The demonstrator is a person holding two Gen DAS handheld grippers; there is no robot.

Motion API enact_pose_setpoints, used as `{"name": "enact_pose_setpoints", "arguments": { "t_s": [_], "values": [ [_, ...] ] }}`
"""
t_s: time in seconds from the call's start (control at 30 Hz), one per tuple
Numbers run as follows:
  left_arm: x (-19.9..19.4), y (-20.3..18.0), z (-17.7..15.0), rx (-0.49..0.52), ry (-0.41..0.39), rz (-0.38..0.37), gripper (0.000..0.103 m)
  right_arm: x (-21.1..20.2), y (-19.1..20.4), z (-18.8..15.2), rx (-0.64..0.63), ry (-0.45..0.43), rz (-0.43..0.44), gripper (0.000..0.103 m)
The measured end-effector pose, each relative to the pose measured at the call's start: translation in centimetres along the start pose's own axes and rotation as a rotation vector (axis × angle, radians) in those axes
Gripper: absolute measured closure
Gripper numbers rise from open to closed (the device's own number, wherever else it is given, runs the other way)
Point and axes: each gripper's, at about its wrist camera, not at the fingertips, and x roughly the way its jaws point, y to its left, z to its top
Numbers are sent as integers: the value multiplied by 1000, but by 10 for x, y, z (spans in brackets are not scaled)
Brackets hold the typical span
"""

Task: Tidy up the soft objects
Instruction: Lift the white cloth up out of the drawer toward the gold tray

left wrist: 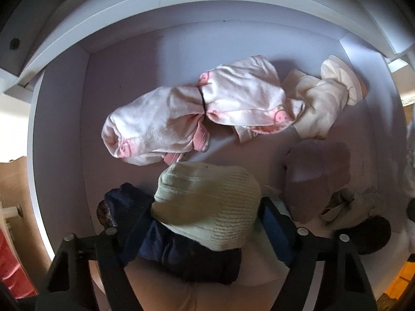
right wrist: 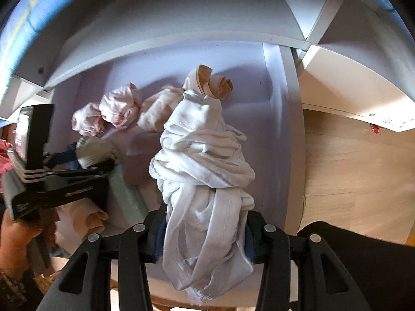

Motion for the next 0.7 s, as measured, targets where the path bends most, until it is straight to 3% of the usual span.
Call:
{"name": "enact_pose_setpoints", "arguments": {
  "t_s": [0.23, 0.43, 0.7],
  "values": [
    [2, -15, 0, 37, 1, 23, 27, -34, 6, -5, 27, -12, 78, 57],
    [-8, -36, -5, 94, -72, 75, 29, -63, 6, -11, 34, -45, 117, 57],
    [-2, -53, -6, 111, -34, 62, 30, -85, 0, -14, 89, -71, 181, 57]
  ]
}}
